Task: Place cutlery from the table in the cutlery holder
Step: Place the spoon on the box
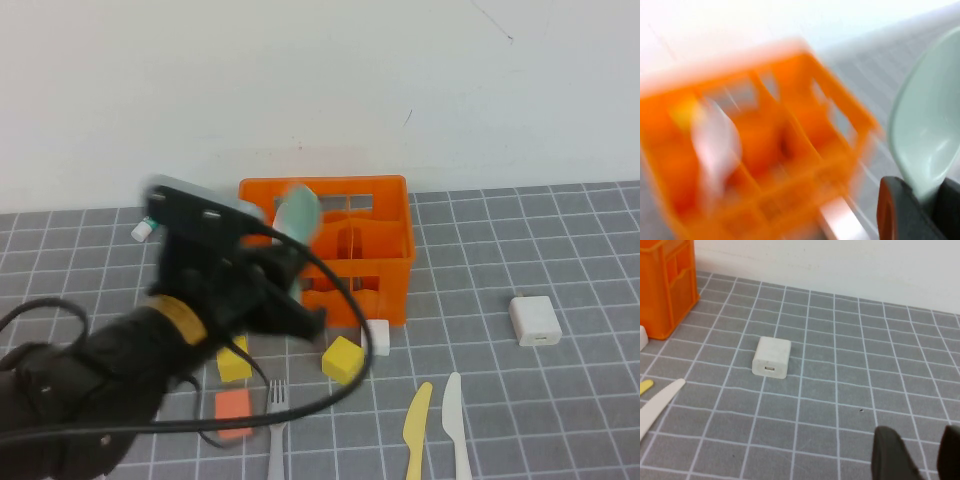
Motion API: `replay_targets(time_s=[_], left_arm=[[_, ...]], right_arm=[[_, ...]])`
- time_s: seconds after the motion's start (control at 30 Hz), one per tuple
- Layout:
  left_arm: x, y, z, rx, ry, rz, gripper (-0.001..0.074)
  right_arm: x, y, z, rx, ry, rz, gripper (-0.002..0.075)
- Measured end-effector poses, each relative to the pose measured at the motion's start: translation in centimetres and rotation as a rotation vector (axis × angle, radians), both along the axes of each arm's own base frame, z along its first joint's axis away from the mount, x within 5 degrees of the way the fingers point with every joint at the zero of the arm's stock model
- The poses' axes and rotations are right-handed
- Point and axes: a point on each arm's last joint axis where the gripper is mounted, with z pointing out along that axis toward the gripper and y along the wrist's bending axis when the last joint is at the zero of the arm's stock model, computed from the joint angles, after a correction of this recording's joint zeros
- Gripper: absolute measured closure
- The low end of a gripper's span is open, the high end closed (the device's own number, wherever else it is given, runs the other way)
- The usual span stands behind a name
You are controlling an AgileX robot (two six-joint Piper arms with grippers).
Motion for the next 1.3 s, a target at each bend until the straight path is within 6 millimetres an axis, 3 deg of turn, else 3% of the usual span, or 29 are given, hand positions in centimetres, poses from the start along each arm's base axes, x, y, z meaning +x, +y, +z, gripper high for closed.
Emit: replay_targets(time_s=[0.23, 0.5, 0.77, 0.9, 1.03, 1.13, 1.3], left_arm=[[3.1, 2.8, 0.0, -0.12, -0.307, 0.152, 0.064], [7.3, 3.7, -3.2, -0.088, -0.314, 0.228, 0.064], [10.6, 3.2, -5.8, -0.069, -0.286, 0.209, 0.064], [10.9, 2.9, -7.4, -0.053, -0.222, 0.196, 0.0598], [10.9, 2.9, -8.0, -0.038, -0.189, 0.196, 0.0447], [10.3, 3.1, -7.1, -0.039, -0.199, 0.196, 0.037], [8.2, 4.0, -3.0, -0.039, -0.254, 0.193, 0.0372]], right_arm=[[0.0, 0.0, 0.0, 0.0, 0.0, 0.0, 0.051], [0.0, 0.0, 0.0, 0.0, 0.0, 0.0, 0.051], [0.0, 0.0, 0.0, 0.0, 0.0, 0.0, 0.051], [0.0, 0.0, 0.0, 0.0, 0.0, 0.0, 0.051], [0.0, 0.0, 0.0, 0.0, 0.0, 0.0, 0.051], [0.0, 0.0, 0.0, 0.0, 0.0, 0.0, 0.051], [0.0, 0.0, 0.0, 0.0, 0.0, 0.0, 0.051]])
